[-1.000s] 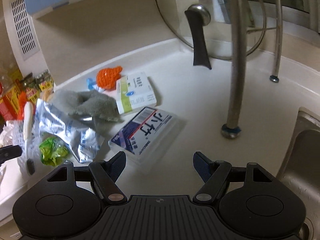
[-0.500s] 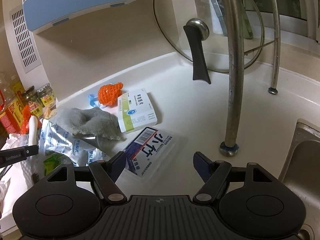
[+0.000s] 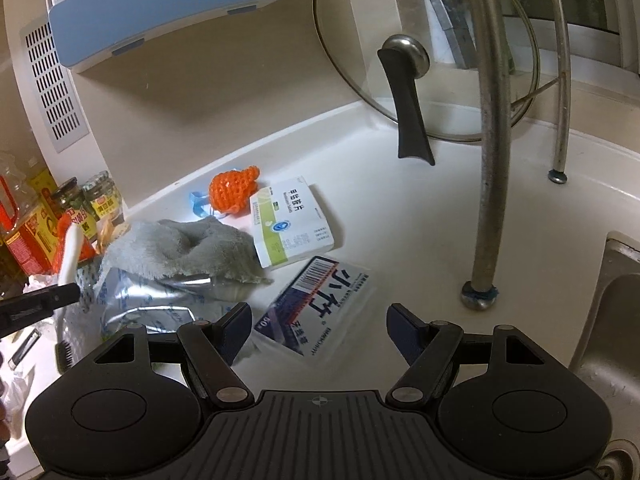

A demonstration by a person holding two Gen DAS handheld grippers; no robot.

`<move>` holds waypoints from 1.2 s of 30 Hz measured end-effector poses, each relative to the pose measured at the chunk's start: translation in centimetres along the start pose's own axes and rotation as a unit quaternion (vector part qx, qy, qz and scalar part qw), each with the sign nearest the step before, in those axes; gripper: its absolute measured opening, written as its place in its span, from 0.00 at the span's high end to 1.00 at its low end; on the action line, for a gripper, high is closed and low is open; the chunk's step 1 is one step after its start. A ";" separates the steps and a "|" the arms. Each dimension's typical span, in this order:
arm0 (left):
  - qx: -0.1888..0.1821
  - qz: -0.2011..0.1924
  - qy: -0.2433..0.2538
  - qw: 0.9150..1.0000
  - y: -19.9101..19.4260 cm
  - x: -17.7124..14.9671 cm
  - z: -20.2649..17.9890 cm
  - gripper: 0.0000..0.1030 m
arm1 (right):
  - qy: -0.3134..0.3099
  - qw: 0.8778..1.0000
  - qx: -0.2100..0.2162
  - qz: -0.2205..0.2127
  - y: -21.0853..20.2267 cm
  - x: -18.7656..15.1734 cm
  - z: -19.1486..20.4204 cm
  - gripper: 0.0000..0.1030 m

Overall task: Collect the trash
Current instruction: 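Grasp the white brush handle with the left gripper, then grasp the clear plastic box with the right gripper while the left holds the brush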

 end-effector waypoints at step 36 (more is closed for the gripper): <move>-0.051 -0.026 -0.007 0.998 -7.5 0.6 3.1 0.80 | 0.009 0.999 -0.039 -0.006 -0.5 -0.9 0.3 0.39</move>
Point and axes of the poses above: each gripper's, at about its wrist camera, not at the fingertips, and y roughly the way its jaws point, z to its left, x to its top, the point moved 1 cm from there along y, roughly the way its jaws point, and after that the axes turned 13 degrees about -z, right-handed, at the moved point
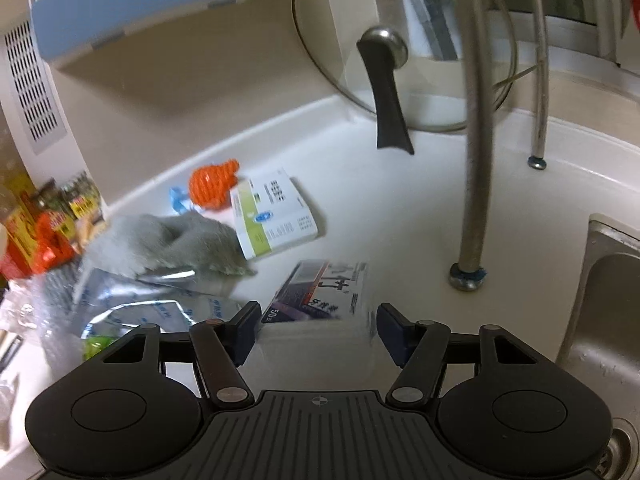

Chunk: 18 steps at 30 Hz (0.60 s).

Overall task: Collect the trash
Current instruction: 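Grasp the clear plastic box with the right gripper while the left holds the brush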

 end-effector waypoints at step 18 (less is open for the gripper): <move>-0.052 0.009 -0.006 0.999 -7.0 -2.0 0.5 0.80 | 0.032 0.998 0.037 -0.030 -11.0 -1.0 2.2 0.40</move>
Point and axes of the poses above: each gripper's, at about its wrist camera, not at the fingertips, and y roughly the way its jaws point, z to its left, x to its top, the point moved 1 cm from there along y, roughly the way its jaws point, and after that the axes turned 13 degrees about -z, right-handed, at the moved point
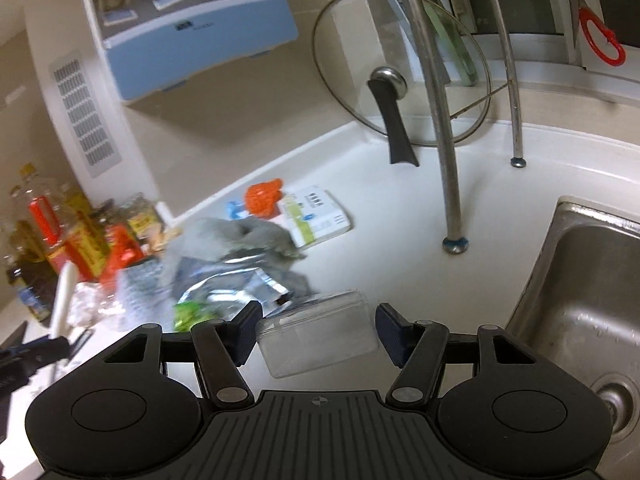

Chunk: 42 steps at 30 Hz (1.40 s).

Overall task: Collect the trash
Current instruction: 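Grasp the clear plastic box with the right gripper while the left holds the brush, then lower both grippers over the bin and open them, dropping brush and clear box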

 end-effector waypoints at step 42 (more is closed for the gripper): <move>-0.024 0.183 -0.028 0.982 -4.8 -18.6 4.6 0.80 | -0.021 0.984 0.043 0.171 -3.0 -23.8 8.4 0.40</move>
Point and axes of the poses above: each gripper's, at about its wrist camera, not at the fingertips, and y roughly the way its jaws point, z to its left, x to its top, the point moved 1 cm from there along y, roughly the way its jaws point, and after that the axes turned 13 degrees about -z, right-handed, at the moved point
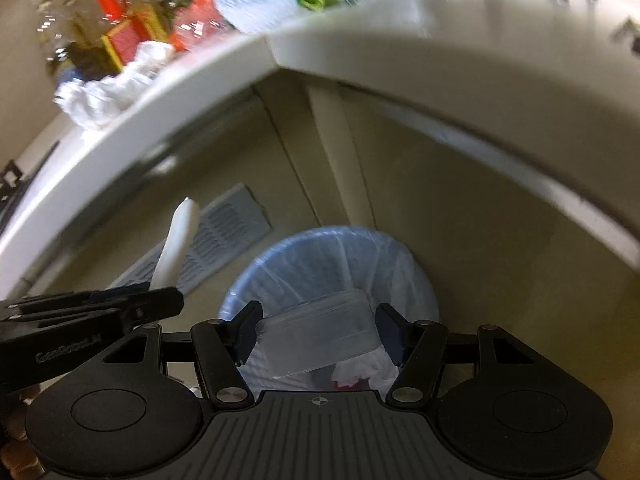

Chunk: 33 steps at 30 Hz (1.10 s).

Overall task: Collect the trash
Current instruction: 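Lower both grippers over the bin and open them, dropping brush and clear box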

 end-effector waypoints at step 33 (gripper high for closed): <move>0.018 0.103 -0.028 0.994 8.5 -4.0 1.0 0.80 | 0.007 0.999 -0.020 0.037 6.8 -2.9 -2.8 0.40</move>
Point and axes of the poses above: each gripper's, at about its wrist camera, not at the fingertips, and y roughly the way its jaws point, z to its left, x to its top, the point moved 1 cm from there along y, roughly the way its jaws point, and after that the axes turned 13 degrees about -z, right-handed, at the moved point
